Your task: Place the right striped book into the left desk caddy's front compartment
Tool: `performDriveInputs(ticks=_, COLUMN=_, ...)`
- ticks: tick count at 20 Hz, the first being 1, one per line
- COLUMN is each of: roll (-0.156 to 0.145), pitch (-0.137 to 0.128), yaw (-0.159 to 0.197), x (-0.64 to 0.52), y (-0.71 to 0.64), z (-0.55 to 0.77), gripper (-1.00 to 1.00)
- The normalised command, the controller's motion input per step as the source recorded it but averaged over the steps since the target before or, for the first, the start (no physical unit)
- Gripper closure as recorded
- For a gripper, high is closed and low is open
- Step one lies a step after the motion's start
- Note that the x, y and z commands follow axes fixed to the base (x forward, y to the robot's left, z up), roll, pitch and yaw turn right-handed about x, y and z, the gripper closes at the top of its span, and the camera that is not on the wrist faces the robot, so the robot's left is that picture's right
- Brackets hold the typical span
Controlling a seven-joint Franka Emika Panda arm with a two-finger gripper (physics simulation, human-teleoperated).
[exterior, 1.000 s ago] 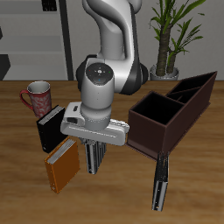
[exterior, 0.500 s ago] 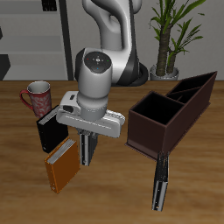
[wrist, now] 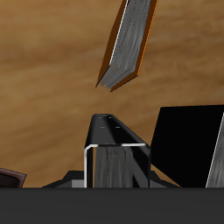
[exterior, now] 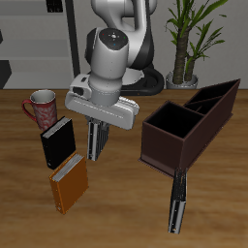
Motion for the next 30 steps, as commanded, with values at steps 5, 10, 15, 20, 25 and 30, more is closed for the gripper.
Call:
performDriveInputs(ticks=5, roll=-0.009, pitch=-0.093, yaw=-0.064, x=-0.55, y=0.22, z=0.35, gripper=1.00)
performDriveInputs(ticks=10, roll=0.070, pitch=-0.087, yaw=-0.044, x=-0.56, y=0.40, z=0.27, gripper=1.00)
performDriveInputs(ticks=15, roll=0.009, pitch=-0.063, yaw=-0.023, x=-0.39, y=0.24, z=0.16, gripper=1.00)
performDriveInputs(ticks=20, roll=0.000, pitch=-0.060, yaw=-0.052, x=-0.48, y=0.21, z=0.17, gripper=1.00)
performDriveInputs(ticks=25, roll=0.008, pitch=-0.027, yaw=-0.018, x=-0.39, y=0.22, z=0.11, gripper=1.00)
performDriveInputs(ticks=30, roll=0.044, pitch=-0.049, yaw=-0.001, x=-0.44, y=0.26, z=0.13, gripper=1.00)
